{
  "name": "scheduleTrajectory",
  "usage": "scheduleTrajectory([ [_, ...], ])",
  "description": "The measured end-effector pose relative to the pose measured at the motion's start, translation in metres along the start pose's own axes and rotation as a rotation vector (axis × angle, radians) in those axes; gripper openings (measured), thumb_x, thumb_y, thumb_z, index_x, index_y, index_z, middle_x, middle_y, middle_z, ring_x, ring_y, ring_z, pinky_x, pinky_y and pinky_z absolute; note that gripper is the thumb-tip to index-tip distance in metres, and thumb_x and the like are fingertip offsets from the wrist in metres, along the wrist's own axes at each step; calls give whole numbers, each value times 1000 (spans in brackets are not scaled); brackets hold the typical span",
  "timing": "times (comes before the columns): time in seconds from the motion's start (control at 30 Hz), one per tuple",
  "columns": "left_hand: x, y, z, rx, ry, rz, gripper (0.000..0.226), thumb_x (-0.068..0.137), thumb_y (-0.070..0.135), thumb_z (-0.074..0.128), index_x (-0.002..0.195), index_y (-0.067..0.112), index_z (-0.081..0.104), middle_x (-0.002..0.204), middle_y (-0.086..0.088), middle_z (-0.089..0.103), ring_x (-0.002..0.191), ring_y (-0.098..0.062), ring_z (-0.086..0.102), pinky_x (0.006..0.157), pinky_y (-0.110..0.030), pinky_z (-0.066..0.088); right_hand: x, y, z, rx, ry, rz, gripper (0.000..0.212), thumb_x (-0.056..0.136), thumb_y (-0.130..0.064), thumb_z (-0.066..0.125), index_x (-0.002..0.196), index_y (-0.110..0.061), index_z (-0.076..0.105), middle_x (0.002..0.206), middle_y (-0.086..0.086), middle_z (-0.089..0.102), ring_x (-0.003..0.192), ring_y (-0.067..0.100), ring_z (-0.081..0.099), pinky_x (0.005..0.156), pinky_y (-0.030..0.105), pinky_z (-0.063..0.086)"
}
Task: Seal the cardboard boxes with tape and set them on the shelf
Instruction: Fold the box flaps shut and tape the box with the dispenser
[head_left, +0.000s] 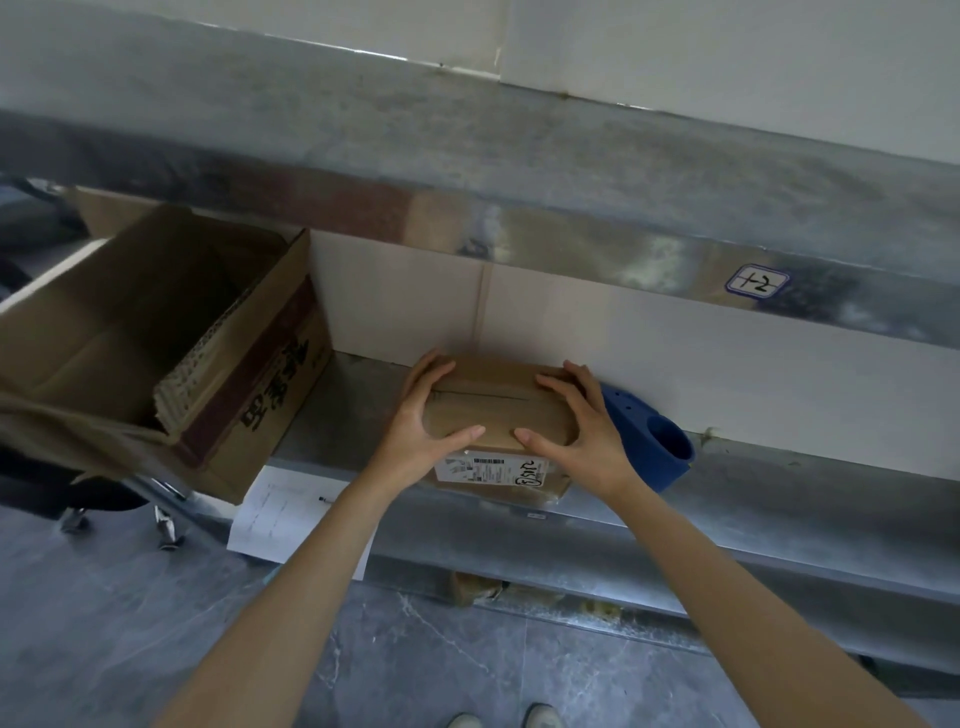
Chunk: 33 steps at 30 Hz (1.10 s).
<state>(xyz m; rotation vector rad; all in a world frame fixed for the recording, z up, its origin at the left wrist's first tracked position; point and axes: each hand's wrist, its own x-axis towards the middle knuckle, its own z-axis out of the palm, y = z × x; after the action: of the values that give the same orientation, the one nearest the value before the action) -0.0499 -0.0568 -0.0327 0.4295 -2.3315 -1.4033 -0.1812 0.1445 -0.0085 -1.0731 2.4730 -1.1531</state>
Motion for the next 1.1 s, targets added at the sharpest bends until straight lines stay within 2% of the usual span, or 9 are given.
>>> scheduleTrajectory([
  [0.1, -2, 4, -2, 27, -2, 1, 86, 73, 42, 83, 147, 27, 41, 159, 17, 17, 145, -1, 22, 114, -23, 28, -3, -4, -2, -11, 14, 12, 85, 68, -75, 68, 141, -39, 42, 156, -24, 12, 145, 3, 18, 112, 28, 32],
  [0.23, -12, 13, -9, 1, 81, -8, 90, 67, 50, 80, 146, 29, 44, 161, 17, 15, 144, 5, 18, 105, -5, 21, -15, -7, -5, 16, 99, -5, 94, 65, -65, 72, 147, -32, 37, 161, -17, 12, 146, -1, 14, 100, 6, 22],
  [0.43, -36, 5, -12, -39, 72, -90, 95, 68, 42, 86, 148, 35, 35, 151, 18, 33, 137, -1, 31, 111, -27, 30, -40, 10, -9, 54, 99, 50, 94, 64, -58, 77, 146, -36, 37, 158, -11, 21, 135, -11, 19, 93, -7, 22],
  [0.5, -40, 4, -9, -67, 89, -121, 94, 70, 37, 87, 148, 37, 33, 147, 19, 37, 134, -3, 34, 109, -30, 33, -44, 13, -7, 66, 85, 67, 89, 66, -57, 77, 143, -45, 34, 156, -11, 26, 135, -9, 23, 98, -2, 26],
  [0.57, -40, 3, -7, -84, 98, -131, 93, 71, 36, 87, 148, 37, 34, 147, 16, 41, 135, -7, 37, 109, -33, 36, -46, 17, -2, 92, 74, 78, 83, 72, -53, 77, 143, -47, 34, 151, -10, 37, 135, -3, 33, 109, 16, 34],
  [0.67, -38, 5, -6, -102, 108, -144, 90, 71, 32, 88, 145, 38, 36, 146, 15, 42, 134, -9, 38, 110, -37, 36, -46, 19, 1, 100, 76, 79, 77, 81, -37, 78, 144, -42, 36, 145, -13, 44, 132, 5, 42, 109, 37, 43],
  [0.8, -36, 20, -8, -129, 163, -121, 88, 72, 25, 88, 143, 37, 38, 138, 21, 40, 130, -2, 34, 106, -29, 31, -43, 8, -5, 98, 89, 44, 69, 85, -26, 77, 137, -47, 37, 137, -22, 46, 127, 10, 48, 105, 42, 45],
  [0.97, -23, 50, -15, -114, 184, 40, 82, 75, 23, 86, 142, 34, 41, 139, 22, 44, 121, 22, 36, 96, -2, 28, -37, -10, -30, 155, 170, 0, 67, 84, -29, 76, 141, -37, 42, 138, -22, 48, 129, 8, 48, 105, 43, 46],
  [1.1, -4, 81, -7, -87, 148, 189, 73, 77, 22, 84, 139, 28, 45, 139, 13, 48, 125, 15, 40, 99, -2, 32, -43, -18, -64, 151, 268, -15, 67, 85, -28, 76, 143, -28, 42, 137, -22, 48, 127, 8, 49, 101, 43, 49],
])
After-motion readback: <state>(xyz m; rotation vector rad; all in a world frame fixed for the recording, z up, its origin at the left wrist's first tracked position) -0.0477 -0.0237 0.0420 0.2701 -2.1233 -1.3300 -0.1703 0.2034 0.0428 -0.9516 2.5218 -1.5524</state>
